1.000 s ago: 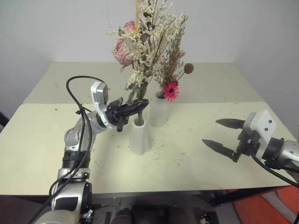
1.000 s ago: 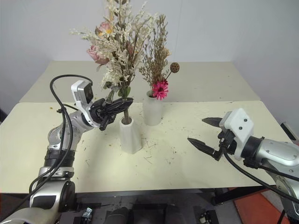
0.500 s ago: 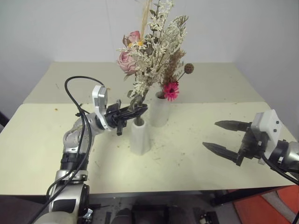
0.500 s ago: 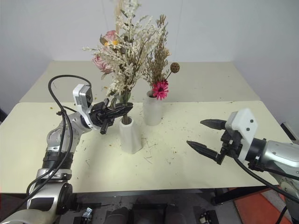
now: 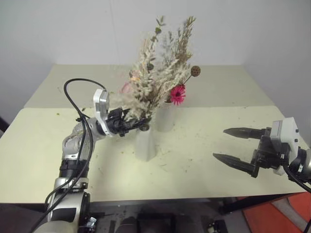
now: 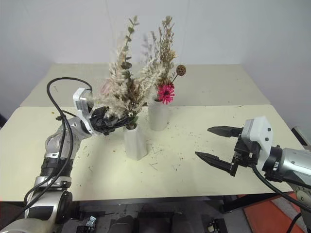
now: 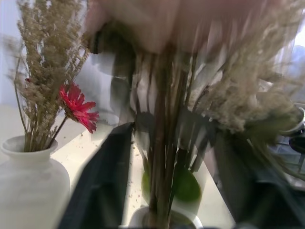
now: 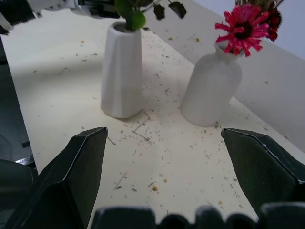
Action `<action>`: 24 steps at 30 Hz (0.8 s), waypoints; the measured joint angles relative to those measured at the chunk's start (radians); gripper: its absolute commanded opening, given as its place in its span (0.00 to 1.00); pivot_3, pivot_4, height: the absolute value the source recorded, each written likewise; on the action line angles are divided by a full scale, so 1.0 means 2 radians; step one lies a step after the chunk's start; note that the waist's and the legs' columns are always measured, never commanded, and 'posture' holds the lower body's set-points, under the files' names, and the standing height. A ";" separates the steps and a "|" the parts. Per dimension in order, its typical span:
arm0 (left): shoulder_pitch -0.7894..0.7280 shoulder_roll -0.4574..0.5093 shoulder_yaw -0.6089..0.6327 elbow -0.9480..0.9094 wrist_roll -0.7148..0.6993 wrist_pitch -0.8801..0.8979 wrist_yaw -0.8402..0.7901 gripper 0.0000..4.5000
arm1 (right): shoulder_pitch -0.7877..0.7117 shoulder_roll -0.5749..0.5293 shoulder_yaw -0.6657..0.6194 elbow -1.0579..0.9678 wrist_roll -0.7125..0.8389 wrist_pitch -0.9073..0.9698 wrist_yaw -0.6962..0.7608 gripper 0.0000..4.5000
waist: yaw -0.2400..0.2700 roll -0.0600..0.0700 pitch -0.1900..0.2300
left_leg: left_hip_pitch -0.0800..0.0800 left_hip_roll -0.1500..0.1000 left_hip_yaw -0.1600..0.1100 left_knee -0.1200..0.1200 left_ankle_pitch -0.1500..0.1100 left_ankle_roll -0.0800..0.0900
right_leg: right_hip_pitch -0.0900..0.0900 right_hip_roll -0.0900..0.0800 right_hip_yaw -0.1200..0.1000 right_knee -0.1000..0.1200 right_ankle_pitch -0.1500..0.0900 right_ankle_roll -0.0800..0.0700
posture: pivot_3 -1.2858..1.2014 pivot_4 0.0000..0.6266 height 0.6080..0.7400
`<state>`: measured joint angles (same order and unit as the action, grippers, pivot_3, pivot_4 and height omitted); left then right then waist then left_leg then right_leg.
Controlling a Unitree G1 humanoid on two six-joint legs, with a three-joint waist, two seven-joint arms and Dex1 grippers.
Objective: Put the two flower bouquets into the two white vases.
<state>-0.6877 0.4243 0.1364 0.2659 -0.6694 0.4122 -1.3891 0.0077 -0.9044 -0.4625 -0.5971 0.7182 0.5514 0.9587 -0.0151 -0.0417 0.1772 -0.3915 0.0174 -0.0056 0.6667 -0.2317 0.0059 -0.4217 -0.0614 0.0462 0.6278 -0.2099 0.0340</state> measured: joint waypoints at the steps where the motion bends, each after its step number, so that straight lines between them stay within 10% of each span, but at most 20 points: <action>1: 0.003 0.005 0.000 -0.004 0.000 0.000 -0.001 0.87 | 0.000 0.000 0.000 0.001 -0.001 0.000 0.000 1.00 | 0.000 0.000 0.000 | 0.000 0.000 0.000 0.000 0.000 0.000 | 0.000 0.000 0.000 0.000 0.000 0.000 | 0.52 0.24 1.00; 13: 0.098 0.119 0.037 -0.090 -0.005 0.025 0.011 0.99 | 0.004 0.000 0.003 0.009 -0.016 -0.011 -0.001 1.00 | 0.000 0.000 0.000 | 0.000 0.001 0.000 0.000 0.000 0.000 | 0.000 0.000 0.000 0.000 0.000 0.000 | 0.52 0.24 1.00; 24: 0.213 0.256 0.214 -0.164 -0.049 0.051 0.038 0.99 | 0.038 -0.018 -0.061 0.059 -0.017 -0.034 0.062 1.00 | 0.002 0.000 0.000 | 0.001 0.001 0.001 0.000 0.000 0.000 | 0.000 0.000 0.000 0.000 -0.001 0.001 | 0.52 0.24 1.00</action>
<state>-0.2620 0.9362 0.5636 -0.0627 -0.7678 0.5151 -1.3128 0.0846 -0.9400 -0.5844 -0.4785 0.6844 0.4825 1.0821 -0.0116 -0.0413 0.1771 -0.3901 0.0197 -0.0036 0.6660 -0.2319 0.0058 -0.4217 -0.0615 0.0461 0.6269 -0.2117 0.0351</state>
